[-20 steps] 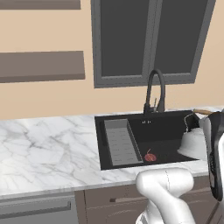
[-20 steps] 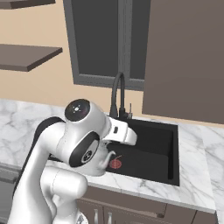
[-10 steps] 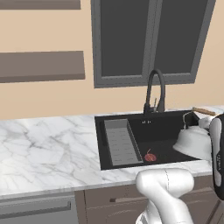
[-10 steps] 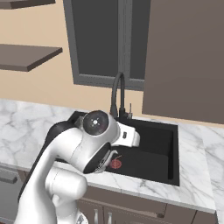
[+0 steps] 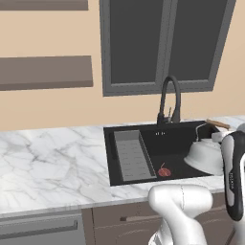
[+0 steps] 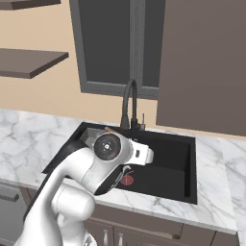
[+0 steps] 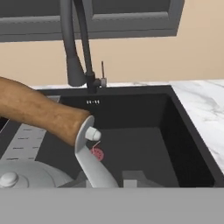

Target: Open the cabinet, pick the kettle from the cabinet, and place it in the sink.

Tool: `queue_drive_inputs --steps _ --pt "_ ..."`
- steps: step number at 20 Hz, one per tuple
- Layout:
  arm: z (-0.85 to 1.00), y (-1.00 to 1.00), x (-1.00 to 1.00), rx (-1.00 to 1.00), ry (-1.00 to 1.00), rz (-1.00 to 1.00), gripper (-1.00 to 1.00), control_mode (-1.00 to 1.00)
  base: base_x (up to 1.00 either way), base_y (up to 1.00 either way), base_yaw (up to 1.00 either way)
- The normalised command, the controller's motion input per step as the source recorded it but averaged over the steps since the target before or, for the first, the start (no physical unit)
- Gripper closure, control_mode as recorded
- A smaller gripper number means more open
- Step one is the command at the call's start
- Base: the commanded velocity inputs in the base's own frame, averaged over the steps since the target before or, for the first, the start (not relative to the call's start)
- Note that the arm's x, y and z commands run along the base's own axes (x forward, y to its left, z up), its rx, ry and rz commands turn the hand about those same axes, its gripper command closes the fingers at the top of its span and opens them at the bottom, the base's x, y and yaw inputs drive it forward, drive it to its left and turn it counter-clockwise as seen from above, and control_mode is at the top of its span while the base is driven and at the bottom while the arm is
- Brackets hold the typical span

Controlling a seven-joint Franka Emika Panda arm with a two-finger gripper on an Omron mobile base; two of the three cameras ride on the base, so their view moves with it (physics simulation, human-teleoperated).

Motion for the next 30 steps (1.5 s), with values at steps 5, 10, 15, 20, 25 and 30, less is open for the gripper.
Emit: queue_drive_inputs --steps 5,10,15,20,25,30 --pt "-0.10 -0.19 0.18 0.00 0.00 0.00 1.00 -1.00 0.00 0.00 0.00" --pt "-0.06 -0.24 0.17 0.00 0.00 0.00 1.00 -1.00 0.00 0.00 0.00" --pt "-0.02 -0.21 0.21 0.00 0.00 0.00 1.00 -1.00 0.00 0.00 0.00" --pt "-0.03 -0.11 0.20 0.00 0.00 0.01 1.00 -1.00 0.00 0.00 0.00" --pt "-0.04 -0.11 0.18 0.00 0.00 0.01 1.00 -1.00 0.00 0.00 0.00" --pt "-0.06 -0.06 0.19 0.00 -0.05 0.00 1.00 -1.00 0.00 0.00 0.00"
